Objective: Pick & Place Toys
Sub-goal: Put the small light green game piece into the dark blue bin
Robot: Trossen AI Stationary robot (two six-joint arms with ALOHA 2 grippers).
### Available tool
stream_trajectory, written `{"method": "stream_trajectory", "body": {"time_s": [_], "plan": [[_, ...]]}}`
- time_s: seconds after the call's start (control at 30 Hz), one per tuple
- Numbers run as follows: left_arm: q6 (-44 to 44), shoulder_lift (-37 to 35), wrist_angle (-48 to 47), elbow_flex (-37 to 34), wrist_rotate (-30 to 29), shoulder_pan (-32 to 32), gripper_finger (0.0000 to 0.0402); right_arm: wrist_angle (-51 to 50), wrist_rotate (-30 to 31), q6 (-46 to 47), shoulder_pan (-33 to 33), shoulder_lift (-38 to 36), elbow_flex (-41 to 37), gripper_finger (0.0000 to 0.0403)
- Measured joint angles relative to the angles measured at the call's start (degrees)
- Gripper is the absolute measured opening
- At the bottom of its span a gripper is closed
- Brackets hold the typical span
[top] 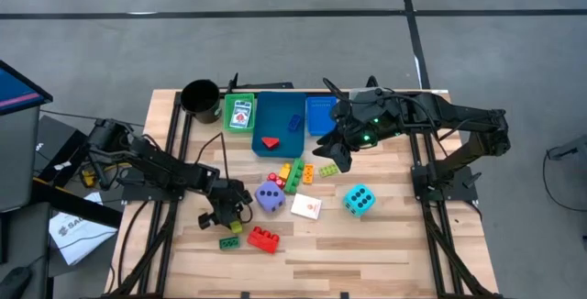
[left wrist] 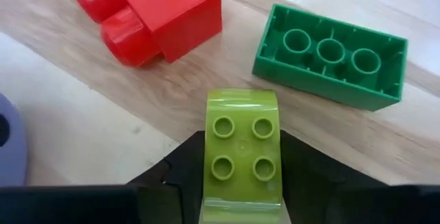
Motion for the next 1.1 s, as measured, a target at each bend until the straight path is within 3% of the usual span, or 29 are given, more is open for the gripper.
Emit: {"method": "stream_trajectory", "body": {"time_s": [0.1,0.23,0.5,0.83,1.1], "plan": [[0.04,-1.59,-0.69,-0.06,-3.29,0.03,0.0155,0.02,0.0,0.0,0.36,0.0,0.0,0.0184],[-1.26,-5.7,-1.03,-0.11,-7.46,0.09,0.0139,0.02,0.0,0.92,1.01,0.0,0.0,0.0184],[-3.38,-18.81,-1.91,-0.11,-16.58,0.16,0.0137,0.02,0.0,1.92,1.84,0.0,0.0,0.0184],[-10.21,-32.76,-11.65,-0.11,-31.65,0.16,0.0139,0.13,0.0,1.9,1.83,0.0,0.0,0.0184],[-10.95,-38.56,-14.24,0.28,-35.94,0.16,0.0139,0.25,0.0,1.89,1.81,0.0,0.0,0.0184]]}}
